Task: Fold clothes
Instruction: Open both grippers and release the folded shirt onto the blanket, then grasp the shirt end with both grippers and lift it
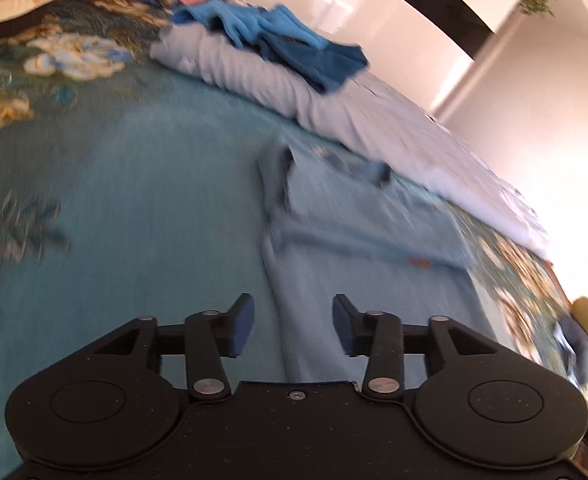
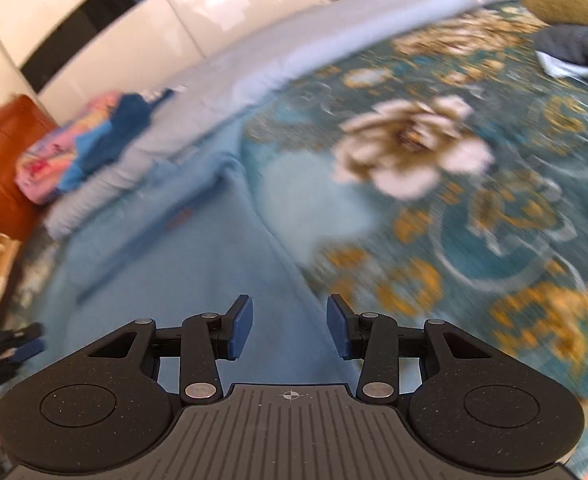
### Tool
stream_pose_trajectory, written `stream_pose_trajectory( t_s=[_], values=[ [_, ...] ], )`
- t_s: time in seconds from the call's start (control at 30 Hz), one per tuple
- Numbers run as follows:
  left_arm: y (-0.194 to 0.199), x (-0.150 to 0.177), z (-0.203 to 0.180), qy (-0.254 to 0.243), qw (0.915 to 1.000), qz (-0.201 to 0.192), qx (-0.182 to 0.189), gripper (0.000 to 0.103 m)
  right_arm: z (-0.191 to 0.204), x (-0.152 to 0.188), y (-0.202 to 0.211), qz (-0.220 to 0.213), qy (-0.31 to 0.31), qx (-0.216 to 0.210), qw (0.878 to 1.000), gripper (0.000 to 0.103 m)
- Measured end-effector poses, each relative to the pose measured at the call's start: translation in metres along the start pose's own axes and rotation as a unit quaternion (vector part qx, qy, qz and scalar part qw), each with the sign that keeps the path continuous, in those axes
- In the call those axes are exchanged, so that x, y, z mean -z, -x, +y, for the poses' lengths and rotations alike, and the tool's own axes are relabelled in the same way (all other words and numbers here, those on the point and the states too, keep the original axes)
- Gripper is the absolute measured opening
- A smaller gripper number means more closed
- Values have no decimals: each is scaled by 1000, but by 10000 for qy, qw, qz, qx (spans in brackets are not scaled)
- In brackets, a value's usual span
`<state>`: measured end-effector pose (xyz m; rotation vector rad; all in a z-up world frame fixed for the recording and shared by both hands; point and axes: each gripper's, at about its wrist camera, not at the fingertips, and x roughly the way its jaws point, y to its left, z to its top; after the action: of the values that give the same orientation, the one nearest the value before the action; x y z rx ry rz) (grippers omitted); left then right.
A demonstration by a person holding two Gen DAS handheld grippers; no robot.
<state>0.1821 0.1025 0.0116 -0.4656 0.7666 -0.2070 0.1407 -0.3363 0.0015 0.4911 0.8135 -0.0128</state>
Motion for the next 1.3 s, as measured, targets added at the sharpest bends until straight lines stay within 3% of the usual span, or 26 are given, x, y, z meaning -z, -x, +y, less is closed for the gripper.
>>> stream_pose_trajectory(
  t_s=[0.13, 0.3, 0.63, 0.73, 0.83, 0.97, 1.03, 1.1, 1.13, 1.3],
  values=[
    [13, 31, 4, 228, 9989, 368, 152, 45, -17, 14, 15, 29, -194, 55, 9998, 38],
    [28, 57, -8, 19, 9982, 549, 248, 45, -30, 19, 17, 185, -243, -68, 9995, 38],
    [47, 93, -29, -64, 9965, 761, 334, 46, -35, 24, 7, 450, -100, -981, 9941, 39],
    [48, 99, -35, -101, 9967, 746, 303, 45, -40, 25, 6, 509, -117, -1199, 9914, 26],
    [48, 101, -39, -117, 9967, 763, 264, 45, -44, 24, 5, 529, -130, -1321, 9897, 22],
    [49, 105, -40, -59, 9964, 795, 283, 44, -46, 17, 4, 378, -96, -1182, 9922, 24],
    [48, 106, -39, -1, 9966, 770, 284, 44, -47, 14, -1, 512, -157, -1312, 9899, 24],
    [49, 107, -37, 136, 9969, 717, 291, 44, -44, 15, -5, 566, -71, -1403, 9885, 16],
    [49, 107, -36, 210, 9970, 685, 285, 43, -42, 15, -5, 541, 8, -1425, 9883, 6],
    [50, 112, -43, 242, 9982, 524, 129, 42, -36, 20, 0, 482, 227, -1318, 9898, 4]
  ],
)
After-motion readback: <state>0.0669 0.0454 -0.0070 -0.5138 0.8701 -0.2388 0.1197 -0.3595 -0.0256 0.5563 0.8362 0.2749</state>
